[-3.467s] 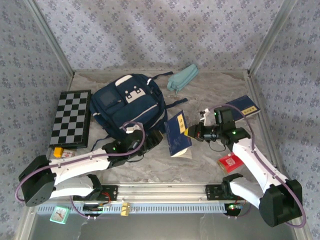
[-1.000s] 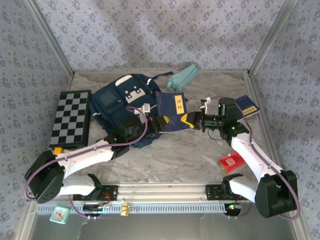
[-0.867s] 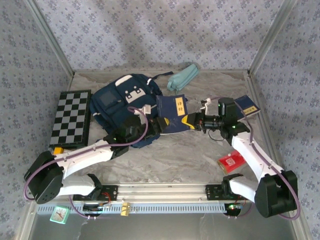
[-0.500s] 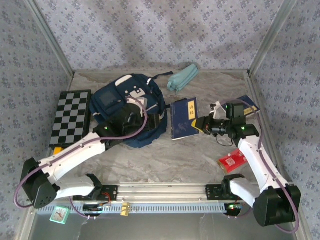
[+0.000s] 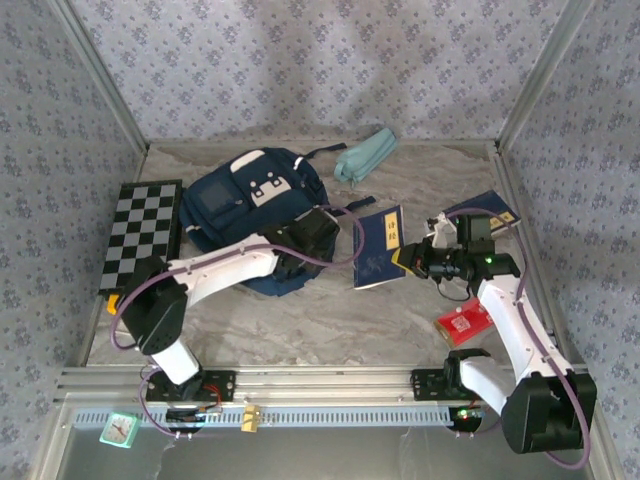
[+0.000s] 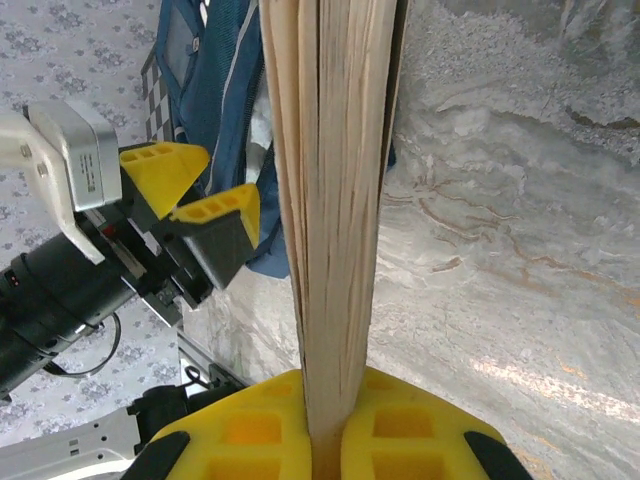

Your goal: Pack books, pencil case, and school supplies into a backpack

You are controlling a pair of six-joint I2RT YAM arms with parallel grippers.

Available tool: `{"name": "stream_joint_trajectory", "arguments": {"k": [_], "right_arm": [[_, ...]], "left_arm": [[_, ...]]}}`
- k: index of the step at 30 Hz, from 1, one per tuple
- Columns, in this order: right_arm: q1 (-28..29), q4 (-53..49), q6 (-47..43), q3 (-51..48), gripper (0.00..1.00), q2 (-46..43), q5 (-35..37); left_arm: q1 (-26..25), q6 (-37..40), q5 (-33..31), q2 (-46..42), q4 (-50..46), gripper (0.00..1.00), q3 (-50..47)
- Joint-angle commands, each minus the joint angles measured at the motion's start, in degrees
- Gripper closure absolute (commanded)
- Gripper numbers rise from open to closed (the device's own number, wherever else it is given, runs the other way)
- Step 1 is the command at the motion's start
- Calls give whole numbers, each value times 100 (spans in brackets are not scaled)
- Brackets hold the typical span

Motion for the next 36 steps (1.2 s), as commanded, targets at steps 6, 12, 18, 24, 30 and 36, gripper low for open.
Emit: {"name": "stream_joint_trajectory", "arguments": {"k": [6, 12, 18, 24, 30, 36], "right_arm": [[-167, 190, -101, -149, 100, 50, -276], [-235, 191, -136, -140, 100, 112, -351], [-270, 201, -136, -58, 100, 205, -432], [-272, 61, -209, 57, 100, 231, -469], [-116, 35, -35, 115, 100, 171, -681], [928, 633, 918, 332, 100, 169, -595]], "left_arm": [[202, 271, 277, 770, -48, 49, 883], [461, 119, 662, 1057, -128, 62, 1124], [559, -24, 839, 1087, -185, 80, 1160], [552, -64, 1067, 709, -257, 100, 1142], [553, -67, 494, -156, -707, 100, 1419], [568, 509, 288, -928, -715, 100, 1540]]}}
